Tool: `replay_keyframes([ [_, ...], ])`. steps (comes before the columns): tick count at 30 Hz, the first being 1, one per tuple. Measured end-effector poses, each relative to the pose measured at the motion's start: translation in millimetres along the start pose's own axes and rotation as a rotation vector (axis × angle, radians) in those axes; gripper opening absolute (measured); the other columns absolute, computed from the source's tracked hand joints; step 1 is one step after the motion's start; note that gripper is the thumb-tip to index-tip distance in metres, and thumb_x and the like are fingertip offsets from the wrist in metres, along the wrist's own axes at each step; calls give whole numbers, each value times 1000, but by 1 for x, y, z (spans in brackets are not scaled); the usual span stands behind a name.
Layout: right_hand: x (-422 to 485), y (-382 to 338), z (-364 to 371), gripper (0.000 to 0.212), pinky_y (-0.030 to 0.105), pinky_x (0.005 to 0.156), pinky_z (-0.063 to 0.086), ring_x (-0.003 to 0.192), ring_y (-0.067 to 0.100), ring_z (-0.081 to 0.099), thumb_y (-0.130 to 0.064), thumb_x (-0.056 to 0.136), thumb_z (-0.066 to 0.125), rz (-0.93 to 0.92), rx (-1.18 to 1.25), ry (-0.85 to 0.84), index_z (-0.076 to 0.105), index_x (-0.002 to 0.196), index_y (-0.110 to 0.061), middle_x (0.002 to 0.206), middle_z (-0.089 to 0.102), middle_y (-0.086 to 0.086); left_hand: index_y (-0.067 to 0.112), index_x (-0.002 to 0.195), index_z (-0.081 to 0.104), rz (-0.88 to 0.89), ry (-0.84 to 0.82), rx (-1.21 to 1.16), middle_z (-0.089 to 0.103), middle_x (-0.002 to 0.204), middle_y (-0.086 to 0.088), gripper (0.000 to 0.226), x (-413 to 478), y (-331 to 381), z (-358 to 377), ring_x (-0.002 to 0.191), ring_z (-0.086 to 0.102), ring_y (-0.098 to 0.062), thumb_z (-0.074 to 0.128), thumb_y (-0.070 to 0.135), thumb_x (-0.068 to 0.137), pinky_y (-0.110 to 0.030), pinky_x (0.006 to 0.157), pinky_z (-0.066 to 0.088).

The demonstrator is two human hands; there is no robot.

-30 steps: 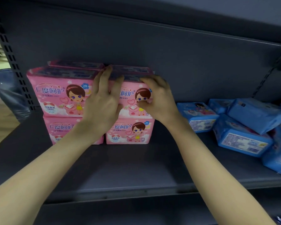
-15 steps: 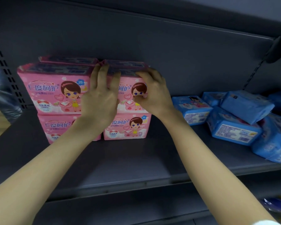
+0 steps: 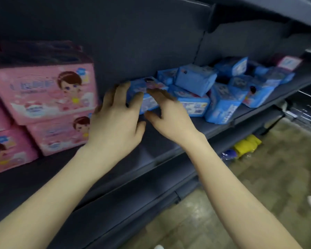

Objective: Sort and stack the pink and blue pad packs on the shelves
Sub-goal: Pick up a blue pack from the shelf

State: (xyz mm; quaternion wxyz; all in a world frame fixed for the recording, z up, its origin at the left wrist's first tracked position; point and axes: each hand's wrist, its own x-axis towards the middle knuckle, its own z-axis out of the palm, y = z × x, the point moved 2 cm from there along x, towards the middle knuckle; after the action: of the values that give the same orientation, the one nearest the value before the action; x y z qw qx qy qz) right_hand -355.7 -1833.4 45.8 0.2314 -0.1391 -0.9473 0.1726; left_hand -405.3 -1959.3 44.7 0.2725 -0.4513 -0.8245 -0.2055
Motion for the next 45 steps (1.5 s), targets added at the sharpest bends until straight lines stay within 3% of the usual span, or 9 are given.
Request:
replay_keyframes([
  [9, -96, 111, -50, 50, 44, 99, 37, 126, 26, 39, -26, 93, 50, 326, -182, 11, 38, 139, -11, 134, 47, 8, 2, 118, 56, 225, -246, -184, 51, 124, -25, 57, 13, 116, 70, 113, 49, -45, 75, 21, 68, -50, 72, 49],
  [14, -147, 172, -72, 50, 45, 99, 37, 126, 26, 39, -26, 91, 52, 467, -194, 11, 41, 138, -11, 133, 48, 8, 0, 114, 59, 380, -344, -257, 55, 121, -27, 59, 6, 196, 112, 114, 51, -47, 79, 15, 61, -49, 69, 51],
  [17, -174, 212, -88, 50, 45, 94, 41, 118, 27, 45, -26, 88, 53, 544, -185, 18, 44, 135, -10, 123, 53, 7, 6, 129, 49, 389, -428, -280, 43, 137, -20, 59, 2, 244, 139, 130, 37, -39, 69, 22, 76, -48, 85, 45],
  [21, -210, 267, -106, 51, 45, 97, 40, 123, 27, 42, -28, 88, 54, 642, -173, -5, 43, 136, -12, 128, 51, 7, 6, 132, 47, 417, -496, -299, 42, 138, -19, 59, 2, 304, 167, 131, 36, -38, 65, 23, 79, -48, 85, 44],
  [26, -245, 329, -132, 54, 42, 101, 37, 129, 25, 37, -29, 90, 52, 734, -170, -36, 36, 141, -17, 138, 44, 4, 5, 129, 51, 500, -555, -328, 49, 131, -20, 59, 9, 373, 202, 121, 45, -40, 69, 22, 76, -47, 77, 47],
  [31, -270, 378, -152, 51, 40, 99, 40, 126, 27, 40, -29, 90, 52, 791, -163, -15, 40, 138, -17, 134, 47, 5, 12, 137, 40, 526, -615, -332, 41, 138, -12, 58, 19, 434, 229, 127, 37, -33, 56, 28, 85, -43, 86, 42],
  [45, -273, 514, -195, 53, 33, 99, 35, 127, 27, 40, -30, 90, 53, 927, -146, -48, 38, 140, -17, 132, 48, 8, 15, 139, 37, 614, -682, -357, 39, 139, -9, 61, 93, 544, 313, 128, 36, -30, 58, 36, 85, -41, 91, 41],
])
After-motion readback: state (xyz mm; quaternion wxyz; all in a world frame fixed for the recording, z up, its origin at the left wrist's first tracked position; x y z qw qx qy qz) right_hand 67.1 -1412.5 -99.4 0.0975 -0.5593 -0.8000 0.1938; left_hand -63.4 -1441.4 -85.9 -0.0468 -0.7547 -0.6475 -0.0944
